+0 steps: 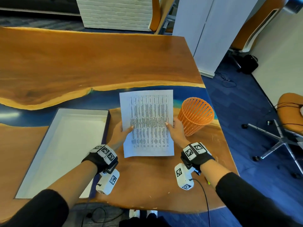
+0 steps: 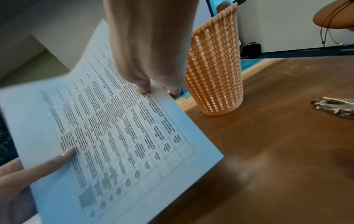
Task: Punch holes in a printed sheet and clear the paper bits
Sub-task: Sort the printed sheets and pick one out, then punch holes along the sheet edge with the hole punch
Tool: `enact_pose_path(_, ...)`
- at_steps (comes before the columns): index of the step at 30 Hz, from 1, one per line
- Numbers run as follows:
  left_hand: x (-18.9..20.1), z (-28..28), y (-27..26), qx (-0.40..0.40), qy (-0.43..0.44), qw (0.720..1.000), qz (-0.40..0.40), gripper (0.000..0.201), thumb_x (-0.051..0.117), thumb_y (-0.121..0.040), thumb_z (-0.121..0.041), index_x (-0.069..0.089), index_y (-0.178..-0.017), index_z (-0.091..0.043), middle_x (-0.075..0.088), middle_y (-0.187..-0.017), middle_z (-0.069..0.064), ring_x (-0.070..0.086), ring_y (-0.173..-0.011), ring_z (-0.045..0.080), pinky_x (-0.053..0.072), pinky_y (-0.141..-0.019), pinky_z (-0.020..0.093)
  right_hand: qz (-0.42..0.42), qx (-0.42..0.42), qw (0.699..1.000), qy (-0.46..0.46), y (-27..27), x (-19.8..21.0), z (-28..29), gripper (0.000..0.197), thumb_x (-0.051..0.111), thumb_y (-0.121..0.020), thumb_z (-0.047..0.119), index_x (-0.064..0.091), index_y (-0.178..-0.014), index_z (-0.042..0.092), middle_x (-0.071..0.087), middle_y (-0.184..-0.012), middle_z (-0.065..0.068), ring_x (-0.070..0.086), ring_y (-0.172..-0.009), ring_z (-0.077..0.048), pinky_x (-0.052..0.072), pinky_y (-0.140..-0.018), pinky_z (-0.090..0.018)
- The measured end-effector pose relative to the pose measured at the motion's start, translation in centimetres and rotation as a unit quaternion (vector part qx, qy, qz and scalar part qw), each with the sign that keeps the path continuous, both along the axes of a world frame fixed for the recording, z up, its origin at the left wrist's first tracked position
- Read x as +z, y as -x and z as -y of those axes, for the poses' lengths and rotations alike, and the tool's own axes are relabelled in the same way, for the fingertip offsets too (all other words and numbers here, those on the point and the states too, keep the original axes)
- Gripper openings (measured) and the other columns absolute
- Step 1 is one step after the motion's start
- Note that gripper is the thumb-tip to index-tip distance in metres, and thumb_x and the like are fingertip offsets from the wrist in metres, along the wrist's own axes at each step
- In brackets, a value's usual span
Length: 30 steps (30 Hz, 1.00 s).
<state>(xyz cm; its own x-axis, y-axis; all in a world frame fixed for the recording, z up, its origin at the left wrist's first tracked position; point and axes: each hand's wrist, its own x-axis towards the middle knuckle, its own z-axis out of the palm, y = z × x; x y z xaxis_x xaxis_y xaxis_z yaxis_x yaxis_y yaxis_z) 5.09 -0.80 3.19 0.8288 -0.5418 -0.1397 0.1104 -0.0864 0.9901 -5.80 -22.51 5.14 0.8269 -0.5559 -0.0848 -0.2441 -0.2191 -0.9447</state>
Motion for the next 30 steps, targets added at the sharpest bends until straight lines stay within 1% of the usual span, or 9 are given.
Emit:
enact_pose_path(3, -0.1, 0.7, 0.6, -0.017, -0.001, 1.0, -0.02, 0.032, 0.049, -0.095, -0.003, 0.051, -0.127, -0.004, 0.065, -0.116, 0.005, 0.068, -0.101, 0.014, 0.056, -0.088, 0.034, 0.002, 0.009, 1.0, -0.006, 1.1, -0.4, 0.4, 0.03, 0.049, -0.094, 0.003, 0.052, -0.123, 0.007, 0.061, -0.117, -0.006, 0.058, -0.105, -0.016, 0.049, -0.092, -0.031)
enact_pose_path(6, -0.8, 1.4, 1.9, -0.035, -0.01, 0.998, -0.042, 0.03, 0.047, -0.095, 0.001, 0.05, -0.124, -0.006, 0.07, -0.104, -0.007, 0.07, -0.089, 0.006, 0.059, -0.076, 0.025, -0.034, 0.013, 0.999, 0.012, 3.1, -1.2, 1.1, 0.027, 0.048, -0.094, 0.005, 0.054, -0.121, 0.006, 0.063, -0.115, -0.008, 0.06, -0.104, -0.021, 0.051, -0.09, -0.037)
enact_pose_path(12, -3.1, 1.7, 3.6, -0.054, -0.049, 0.994, -0.085, 0.034, 0.052, -0.095, -0.006, 0.05, -0.129, -0.004, 0.066, -0.111, 0.004, 0.067, -0.098, 0.02, 0.058, -0.082, 0.035, -0.17, -0.04, 0.983, 0.053, 9.7, -3.7, 4.4, 0.014, 0.057, -0.089, 0.006, 0.063, -0.101, 0.003, 0.068, -0.09, -0.013, 0.061, -0.078, -0.02, 0.05, -0.08, -0.033)
enact_pose_path(14, -3.8, 1.8, 4.0, -0.053, -0.057, 0.993, -0.093, 0.034, 0.052, -0.095, -0.006, 0.05, -0.129, -0.003, 0.066, -0.111, 0.004, 0.067, -0.097, 0.021, 0.059, -0.077, 0.03, -0.234, -0.075, 0.965, 0.096, 12.5, -4.9, 6.2, 0.017, 0.065, -0.084, 0.008, 0.064, -0.101, 0.003, 0.068, -0.099, -0.014, 0.06, -0.088, -0.022, 0.048, -0.086, -0.032)
enact_pose_path(16, -4.3, 1.7, 4.2, -0.053, -0.061, 0.992, -0.1, 0.038, 0.053, -0.094, -0.007, 0.049, -0.132, -0.003, 0.064, -0.119, 0.01, 0.066, -0.103, 0.025, 0.057, -0.083, 0.037, -0.312, -0.113, 0.935, 0.124, 15.0, -5.8, 7.6, 0.031, 0.072, -0.078, 0.017, 0.061, -0.106, 0.007, 0.062, -0.111, -0.016, 0.055, -0.107, -0.03, 0.044, -0.096, -0.042)
enact_pose_path(19, -4.8, 1.6, 4.4, -0.042, -0.076, 0.99, -0.109, 0.041, 0.055, -0.093, -0.008, 0.049, -0.133, -0.004, 0.063, -0.123, 0.012, 0.064, -0.106, 0.028, 0.052, -0.092, 0.048, -0.434, -0.132, 0.878, 0.152, 17.8, -6.1, 8.3, 0.06, 0.078, -0.072, 0.033, 0.049, -0.122, 0.012, 0.042, -0.129, -0.016, 0.036, -0.124, -0.036, 0.038, -0.098, -0.047)
enact_pose_path(23, -4.6, 1.7, 4.5, -0.038, -0.081, 0.992, -0.093, 0.039, 0.054, -0.094, -0.008, 0.05, -0.132, -0.003, 0.064, -0.119, 0.011, 0.065, -0.102, 0.024, 0.055, -0.086, 0.04, -0.5, -0.122, 0.844, 0.147, 19.3, -6.4, 8.1, 0.097, 0.082, -0.064, 0.044, 0.03, -0.139, 0.012, 0.032, -0.141, -0.017, 0.031, -0.131, -0.038, 0.037, -0.102, -0.051)
enact_pose_path(25, -4.4, 1.6, 4.4, -0.036, -0.082, 0.992, -0.085, 0.039, 0.054, -0.094, -0.008, 0.049, -0.132, -0.003, 0.063, -0.12, 0.01, 0.065, -0.099, 0.019, 0.056, -0.083, 0.034, -0.5, -0.113, 0.847, 0.137, 19.5, -6.9, 8.0, 0.099, 0.083, -0.061, 0.046, 0.031, -0.138, 0.01, 0.033, -0.139, -0.017, 0.033, -0.13, -0.038, 0.037, -0.103, -0.051)
enact_pose_path(30, -3.8, 1.4, 4.4, -0.03, -0.087, 0.992, -0.084, 0.039, 0.053, -0.094, -0.008, 0.048, -0.133, -0.004, 0.061, -0.124, 0.013, 0.062, -0.109, 0.029, 0.051, -0.094, 0.047, -0.514, -0.094, 0.836, 0.166, 19.2, -7.2, 6.8, 0.086, 0.078, -0.07, 0.041, 0.032, -0.136, 0.011, 0.034, -0.136, -0.016, 0.034, -0.128, -0.037, 0.04, -0.101, -0.05)
